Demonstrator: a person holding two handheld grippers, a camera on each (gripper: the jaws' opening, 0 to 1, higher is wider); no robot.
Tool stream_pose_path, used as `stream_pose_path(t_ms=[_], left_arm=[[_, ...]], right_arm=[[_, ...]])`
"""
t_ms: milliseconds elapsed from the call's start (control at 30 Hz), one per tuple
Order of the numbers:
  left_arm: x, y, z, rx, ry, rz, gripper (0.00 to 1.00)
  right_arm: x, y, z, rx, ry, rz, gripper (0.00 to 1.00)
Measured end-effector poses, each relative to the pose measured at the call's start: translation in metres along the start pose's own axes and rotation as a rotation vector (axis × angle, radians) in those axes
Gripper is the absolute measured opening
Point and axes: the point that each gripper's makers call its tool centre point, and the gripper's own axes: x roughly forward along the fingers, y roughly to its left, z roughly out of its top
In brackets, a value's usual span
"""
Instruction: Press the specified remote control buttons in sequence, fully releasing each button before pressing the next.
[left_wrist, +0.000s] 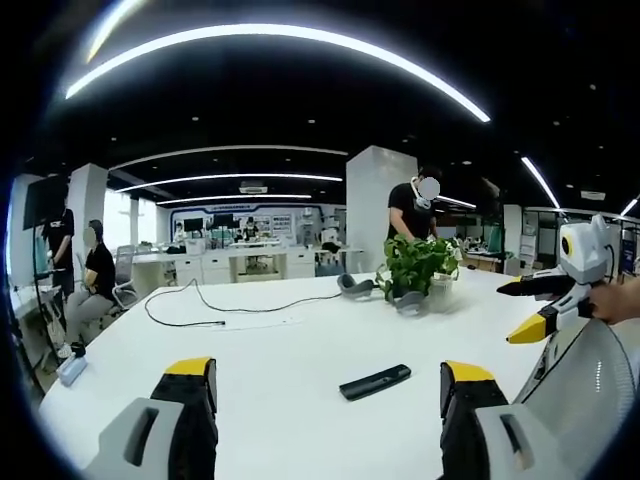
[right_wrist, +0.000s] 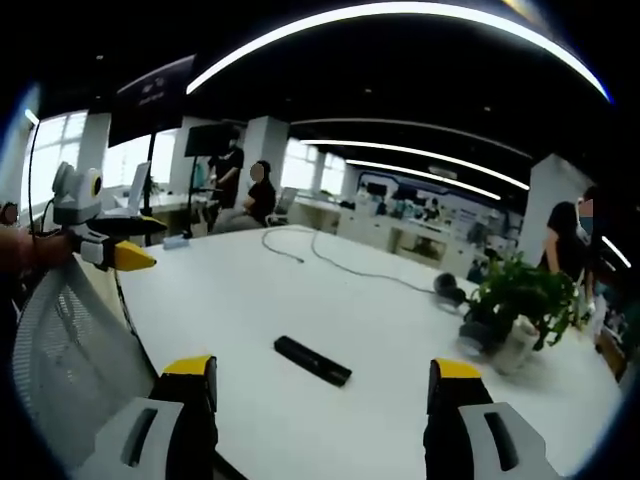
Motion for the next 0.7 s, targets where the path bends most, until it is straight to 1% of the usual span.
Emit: stream_pose_path(t_ms=[700], left_arm=[[-0.0010,-0.0004,0.0036,0.001,-0.011,0.005,0.95]], right_arm=[[0.0006,0.0018,-0.0013,0.003,0.008,0.011,0.84]])
